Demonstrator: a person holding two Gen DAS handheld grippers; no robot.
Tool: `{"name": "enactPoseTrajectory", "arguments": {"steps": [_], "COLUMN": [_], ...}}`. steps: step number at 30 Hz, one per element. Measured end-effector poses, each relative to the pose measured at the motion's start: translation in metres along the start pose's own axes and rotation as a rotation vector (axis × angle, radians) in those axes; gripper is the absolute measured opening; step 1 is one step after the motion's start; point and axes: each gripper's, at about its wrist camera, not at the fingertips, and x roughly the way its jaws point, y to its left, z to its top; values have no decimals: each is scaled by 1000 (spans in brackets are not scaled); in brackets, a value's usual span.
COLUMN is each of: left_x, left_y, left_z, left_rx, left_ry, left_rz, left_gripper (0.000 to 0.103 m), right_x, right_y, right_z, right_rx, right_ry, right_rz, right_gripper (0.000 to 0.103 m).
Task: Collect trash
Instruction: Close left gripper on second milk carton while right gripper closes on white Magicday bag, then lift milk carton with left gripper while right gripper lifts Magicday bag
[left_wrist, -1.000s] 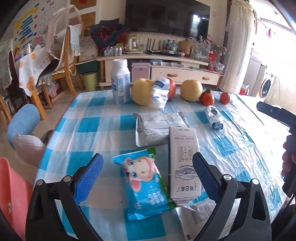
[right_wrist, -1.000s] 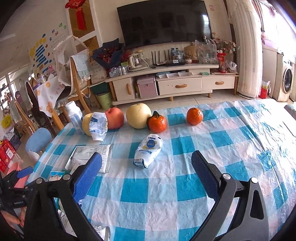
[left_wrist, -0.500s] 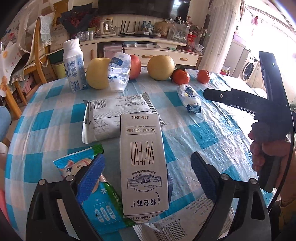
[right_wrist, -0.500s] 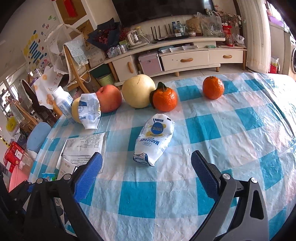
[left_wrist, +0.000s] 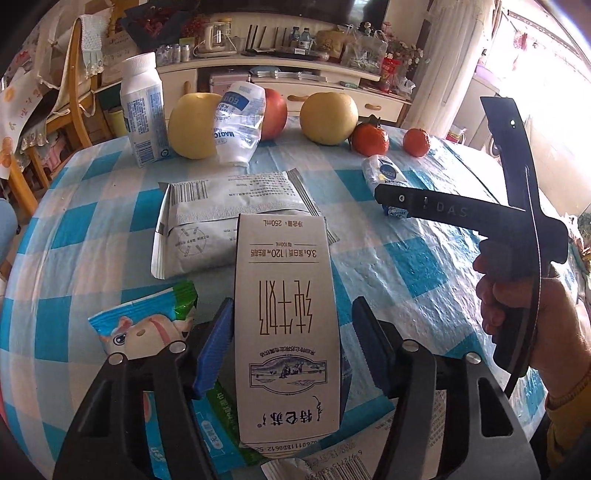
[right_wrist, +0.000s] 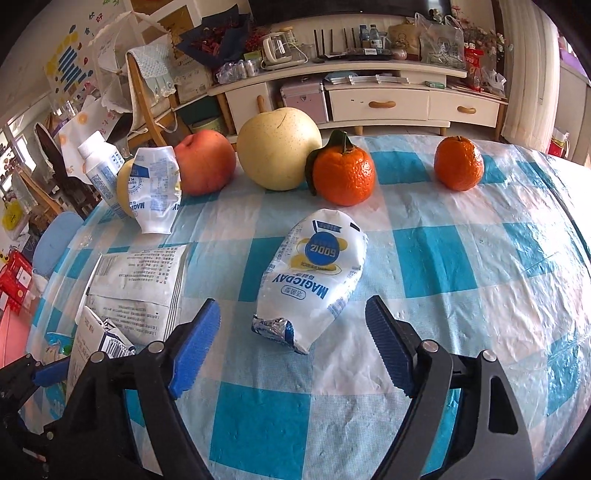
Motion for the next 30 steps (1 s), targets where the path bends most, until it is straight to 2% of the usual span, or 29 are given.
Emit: {"name": "enactPoseTrajectory", "arguments": {"steps": [4, 11, 14, 21, 30], "left_x": [4, 5, 4, -5, -34], "left_y": [0, 1, 1, 5, 14], "left_z": [-1, -1, -1, -1, 0], "left_rx": [-2, -9, -13, -26, -52], "left_ry": [14, 17, 17, -9, -81], "left_rz": [-1, -11, -14, -38, -70], "left_gripper": [55, 55, 55, 55, 55], "right_x": [3, 7, 6, 2, -21], "right_y": [0, -2, -2, -2, 1], "right_z": [1, 2, 1, 1, -3], "right_rx": [-19, -32, -34, -42, -67], "right_ry": [3, 8, 6, 3, -40], "right_rz": [-17, -24, -21, -6, 12], "right_gripper": [73, 55, 51, 48, 46]}}
